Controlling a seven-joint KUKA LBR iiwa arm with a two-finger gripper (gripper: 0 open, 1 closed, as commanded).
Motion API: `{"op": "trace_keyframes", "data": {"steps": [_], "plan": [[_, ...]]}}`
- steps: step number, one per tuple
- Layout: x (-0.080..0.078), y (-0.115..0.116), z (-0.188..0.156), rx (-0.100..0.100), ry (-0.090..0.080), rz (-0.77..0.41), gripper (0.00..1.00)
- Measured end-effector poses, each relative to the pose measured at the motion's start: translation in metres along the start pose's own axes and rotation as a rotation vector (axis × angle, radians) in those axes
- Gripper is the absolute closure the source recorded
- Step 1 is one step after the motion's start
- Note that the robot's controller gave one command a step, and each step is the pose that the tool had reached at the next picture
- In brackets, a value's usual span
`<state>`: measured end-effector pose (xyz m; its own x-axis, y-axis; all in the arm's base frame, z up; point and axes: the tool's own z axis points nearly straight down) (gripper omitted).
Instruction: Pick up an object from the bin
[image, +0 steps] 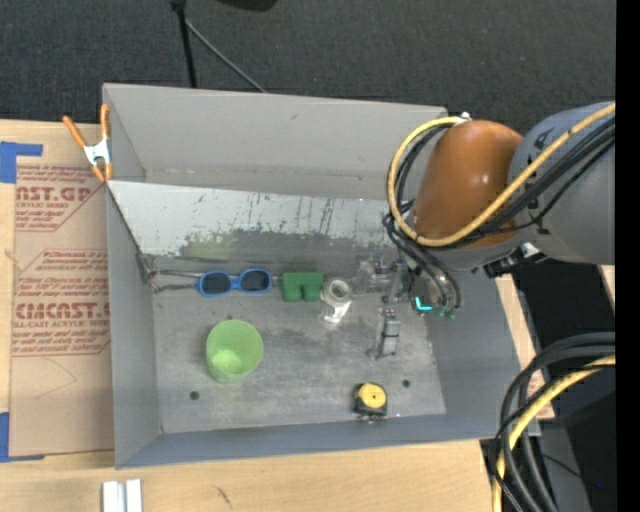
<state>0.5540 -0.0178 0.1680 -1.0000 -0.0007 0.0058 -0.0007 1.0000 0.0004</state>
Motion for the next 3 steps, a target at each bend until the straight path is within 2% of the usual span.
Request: {"op": "trace_keyframes", "data": {"steps": [1, 2, 3], "plan": [[0.070, -0.035, 0.097, 0.001, -0.012, -0.057, 0.00], [0.069, -0.009, 0.098, -0.001, -0.011, 0.072, 0.00], [0.071, -0.010, 0.099, -0.001, -0.005, 0.073, 1.00]]}}
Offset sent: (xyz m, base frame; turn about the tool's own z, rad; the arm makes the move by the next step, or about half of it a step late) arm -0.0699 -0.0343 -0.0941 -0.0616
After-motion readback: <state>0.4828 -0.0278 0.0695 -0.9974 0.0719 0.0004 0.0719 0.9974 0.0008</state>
